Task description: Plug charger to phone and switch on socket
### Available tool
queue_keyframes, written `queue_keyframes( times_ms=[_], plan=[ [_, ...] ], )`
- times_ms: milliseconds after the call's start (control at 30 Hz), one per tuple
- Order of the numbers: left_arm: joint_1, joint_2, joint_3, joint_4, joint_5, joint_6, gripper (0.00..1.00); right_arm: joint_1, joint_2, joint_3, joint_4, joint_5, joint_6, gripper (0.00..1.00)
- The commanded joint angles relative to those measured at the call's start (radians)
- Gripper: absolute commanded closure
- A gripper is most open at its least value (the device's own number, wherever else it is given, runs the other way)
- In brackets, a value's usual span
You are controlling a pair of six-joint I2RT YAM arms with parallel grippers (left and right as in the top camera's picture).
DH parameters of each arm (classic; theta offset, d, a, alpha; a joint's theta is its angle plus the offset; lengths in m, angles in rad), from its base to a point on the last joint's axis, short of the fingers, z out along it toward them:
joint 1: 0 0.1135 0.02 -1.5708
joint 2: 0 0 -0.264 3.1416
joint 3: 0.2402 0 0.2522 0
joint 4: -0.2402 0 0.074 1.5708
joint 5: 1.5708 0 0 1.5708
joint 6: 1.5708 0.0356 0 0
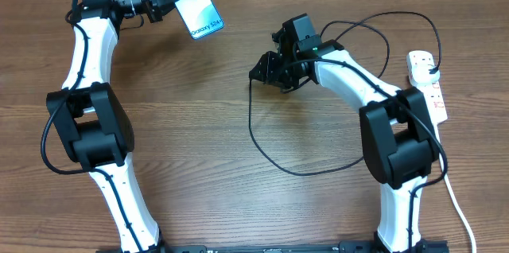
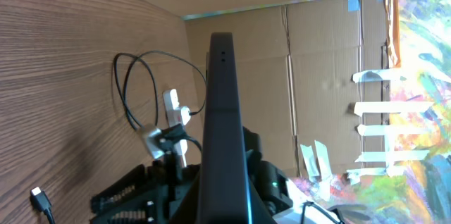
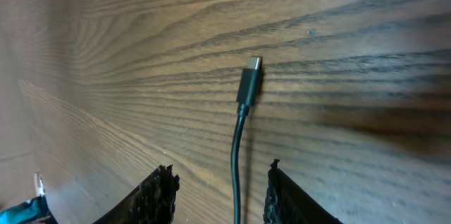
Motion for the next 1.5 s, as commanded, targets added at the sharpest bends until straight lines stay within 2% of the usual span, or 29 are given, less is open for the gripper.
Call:
queue_keyframes(
  times_ms=[0,333,633,833,967,1067,1167,1300,1467],
  plan=[
    [0.005,0.001,0.012,0.005,0.024,-0.014,0.96,0.000,0.030,0.019,0.028,-0.037,-0.009,0.57],
    [0.005,0.001,0.012,0.004,0.027,-0.014,0.96,0.001,0.136,0.019,0.108,-0.138,-0.003,0.57],
    [-0.001,0.001,0.012,0.002,0.031,-0.011,0.96,0.038,0.145,0.018,0.140,-0.087,0.034,0.57],
    [-0.015,0.001,0.012,0.002,0.034,-0.006,0.96,0.039,0.151,0.018,0.142,-0.073,0.071,0.71],
    [-0.029,0.001,0.012,0.002,0.034,-0.006,0.96,0.036,0.151,0.019,0.142,-0.092,0.071,0.95],
    [-0.036,0.001,0.012,0.002,0.035,-0.002,0.96,0.025,0.142,0.020,0.141,-0.142,0.069,0.96],
    [-0.042,0.001,0.012,0.002,0.039,-0.002,0.96,0.006,0.090,0.020,0.126,-0.217,-0.008,0.96],
    [-0.043,0.001,0.012,0.002,0.071,-0.002,0.96,-0.013,-0.068,0.020,0.024,-0.291,-0.160,0.96],
    [-0.043,0.001,0.012,0.002,0.095,-0.013,0.96,-0.012,-0.229,0.020,-0.099,-0.333,-0.278,0.96]
  ],
)
